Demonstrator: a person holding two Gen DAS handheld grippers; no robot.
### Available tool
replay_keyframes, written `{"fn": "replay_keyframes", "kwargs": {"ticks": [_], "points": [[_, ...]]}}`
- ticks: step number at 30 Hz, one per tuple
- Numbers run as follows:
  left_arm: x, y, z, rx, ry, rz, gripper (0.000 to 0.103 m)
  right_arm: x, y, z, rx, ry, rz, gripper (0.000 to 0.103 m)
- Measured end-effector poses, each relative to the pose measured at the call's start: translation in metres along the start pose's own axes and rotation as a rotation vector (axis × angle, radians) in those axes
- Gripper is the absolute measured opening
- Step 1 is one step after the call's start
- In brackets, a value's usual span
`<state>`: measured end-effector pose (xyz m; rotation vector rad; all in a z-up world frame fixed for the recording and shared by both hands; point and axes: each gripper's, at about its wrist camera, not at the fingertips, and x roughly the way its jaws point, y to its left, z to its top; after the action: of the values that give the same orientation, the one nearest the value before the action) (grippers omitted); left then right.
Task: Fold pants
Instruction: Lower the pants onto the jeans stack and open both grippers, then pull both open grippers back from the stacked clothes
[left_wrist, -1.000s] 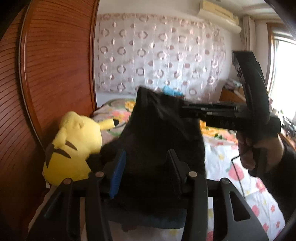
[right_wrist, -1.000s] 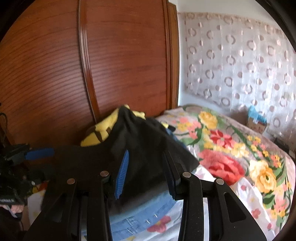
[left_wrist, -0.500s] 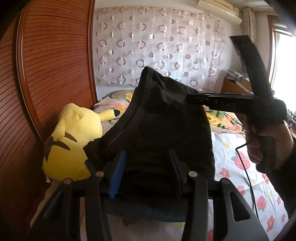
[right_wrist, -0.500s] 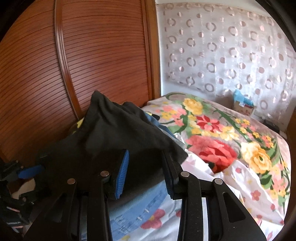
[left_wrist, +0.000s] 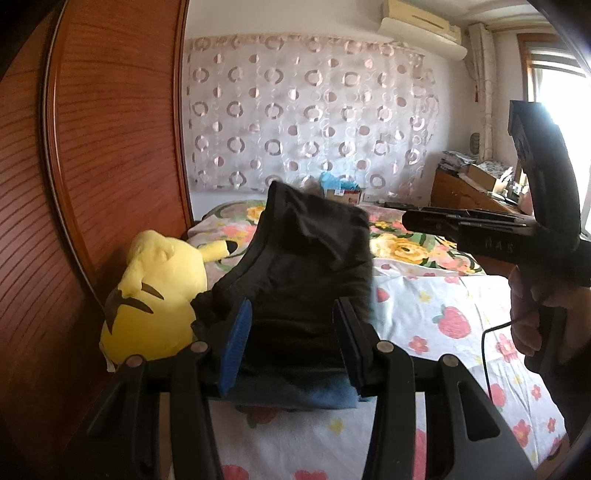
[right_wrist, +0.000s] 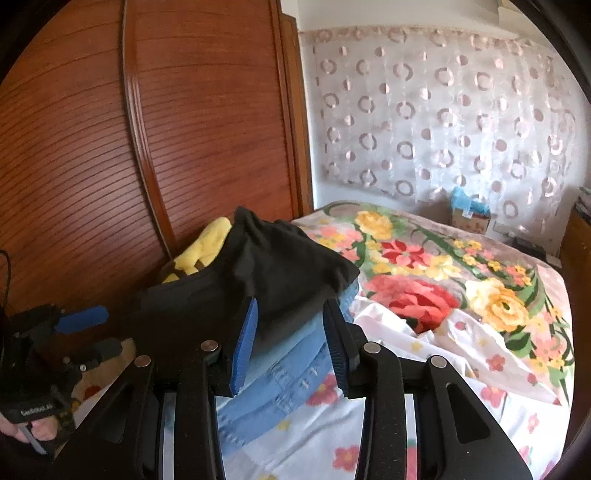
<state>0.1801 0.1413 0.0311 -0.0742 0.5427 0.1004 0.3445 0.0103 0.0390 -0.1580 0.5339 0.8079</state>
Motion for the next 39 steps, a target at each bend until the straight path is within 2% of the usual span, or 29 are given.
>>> {"fn": "replay_keyframes", "kwargs": {"ticks": [3,8,14,18,21,25,36,39], "points": [[-0.014,-0.004,0.001,0.008,-0.011,-0.007,0.045,-0.019,0.008,-0.004,-0.004,-0.014,-0.015,0.037],[-0.033,-0.008,0.001,0.014,-0.017,0.000,0.045,-0.047,0.022,-0.012,-0.012,-0.048,-0.040,0.049],[-0.052,-0.007,-0.001,-0.003,-0.038,0.000,0.045,-0.075,0.032,-0.022,-0.002,-0.071,-0.052,0.052],[-0.064,-0.010,-0.004,0.002,-0.056,-0.025,0.045,-0.091,0.037,-0.032,0.005,-0.079,-0.069,0.055],[-0.072,-0.015,-0.008,0.016,-0.062,-0.024,0.045,-0.101,0.040,-0.043,0.013,-0.076,-0.087,0.060],[-0.079,-0.022,-0.014,0.027,-0.062,-0.043,0.046,-0.116,0.043,-0.056,0.034,-0.080,-0.119,0.067],[-0.104,-0.051,-0.032,0.070,-0.058,-0.096,0.046,-0.177,0.046,-0.096,0.089,-0.112,-0.223,0.073],[-0.111,-0.061,-0.035,0.081,-0.059,-0.108,0.046,-0.195,0.048,-0.105,0.091,-0.122,-0.253,0.078]]}}
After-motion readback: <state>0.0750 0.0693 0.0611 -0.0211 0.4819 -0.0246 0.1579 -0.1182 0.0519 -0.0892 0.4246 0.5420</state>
